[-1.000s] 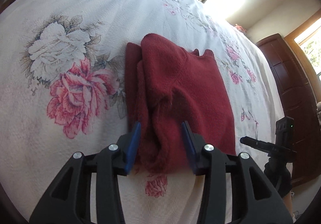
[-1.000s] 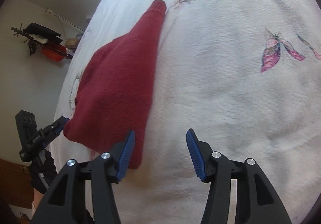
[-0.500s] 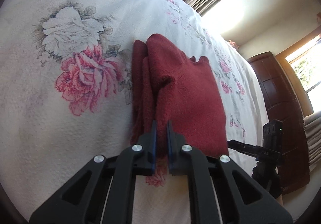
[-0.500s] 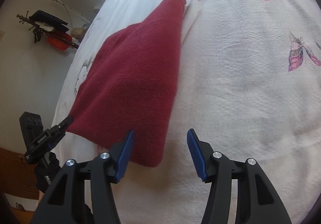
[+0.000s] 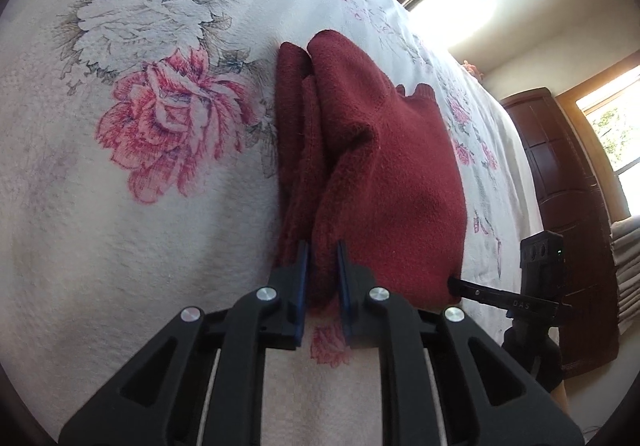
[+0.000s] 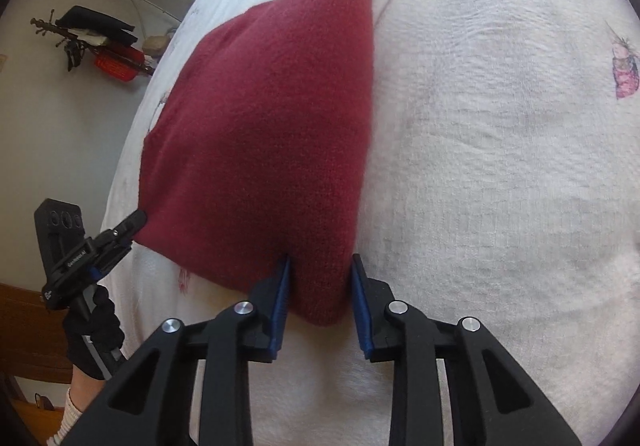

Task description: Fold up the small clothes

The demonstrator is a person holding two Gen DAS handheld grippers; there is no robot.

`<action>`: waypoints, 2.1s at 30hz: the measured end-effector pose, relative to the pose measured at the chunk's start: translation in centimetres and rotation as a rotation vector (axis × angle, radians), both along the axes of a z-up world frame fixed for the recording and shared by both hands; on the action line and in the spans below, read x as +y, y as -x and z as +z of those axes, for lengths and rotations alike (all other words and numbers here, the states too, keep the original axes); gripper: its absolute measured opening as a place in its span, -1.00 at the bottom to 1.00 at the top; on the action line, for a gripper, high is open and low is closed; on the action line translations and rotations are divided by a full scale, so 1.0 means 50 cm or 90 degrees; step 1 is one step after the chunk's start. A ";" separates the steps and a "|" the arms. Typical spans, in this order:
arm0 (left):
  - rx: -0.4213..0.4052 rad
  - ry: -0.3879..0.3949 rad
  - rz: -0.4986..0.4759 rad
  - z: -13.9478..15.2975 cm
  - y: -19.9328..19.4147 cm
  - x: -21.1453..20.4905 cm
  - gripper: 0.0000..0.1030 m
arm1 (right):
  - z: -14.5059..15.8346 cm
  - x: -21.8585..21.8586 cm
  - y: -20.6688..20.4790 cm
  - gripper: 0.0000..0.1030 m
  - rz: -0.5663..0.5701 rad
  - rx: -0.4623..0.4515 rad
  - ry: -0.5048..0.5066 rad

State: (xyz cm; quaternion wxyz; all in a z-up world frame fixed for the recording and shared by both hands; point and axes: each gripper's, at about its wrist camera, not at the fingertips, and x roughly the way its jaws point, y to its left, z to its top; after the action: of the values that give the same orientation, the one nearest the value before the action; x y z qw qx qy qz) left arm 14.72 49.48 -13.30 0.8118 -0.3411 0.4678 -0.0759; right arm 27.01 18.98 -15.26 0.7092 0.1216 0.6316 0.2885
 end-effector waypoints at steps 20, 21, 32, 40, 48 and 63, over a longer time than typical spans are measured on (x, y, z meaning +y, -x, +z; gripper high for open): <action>0.029 0.024 0.062 0.007 -0.197 0.017 -0.84 | 0.003 0.010 0.000 -0.41 0.022 -0.014 0.012; 0.039 0.026 0.066 -0.003 -0.193 0.022 -0.85 | 0.004 0.012 0.001 -0.40 0.024 -0.017 0.014; 0.046 -0.007 0.025 0.012 -0.178 0.017 -0.17 | 0.030 0.019 0.000 -0.14 0.027 -0.025 0.023; 0.063 0.046 -0.012 -0.022 -0.196 0.038 0.25 | 0.074 -0.021 -0.062 0.33 -0.046 -0.024 -0.061; 0.082 0.081 -0.058 -0.085 -0.244 0.005 0.30 | 0.049 0.002 -0.117 0.33 -0.048 0.007 -0.098; 0.100 0.052 -0.092 -0.106 -0.292 -0.046 -0.03 | -0.026 0.059 -0.137 0.35 -0.082 0.065 -0.152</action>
State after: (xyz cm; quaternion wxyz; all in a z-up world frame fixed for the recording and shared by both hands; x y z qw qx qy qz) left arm 29.30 47.18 -18.60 0.7506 -0.3441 0.5498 -0.1265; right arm 33.85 21.92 -16.54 0.6736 0.2599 0.6191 0.3089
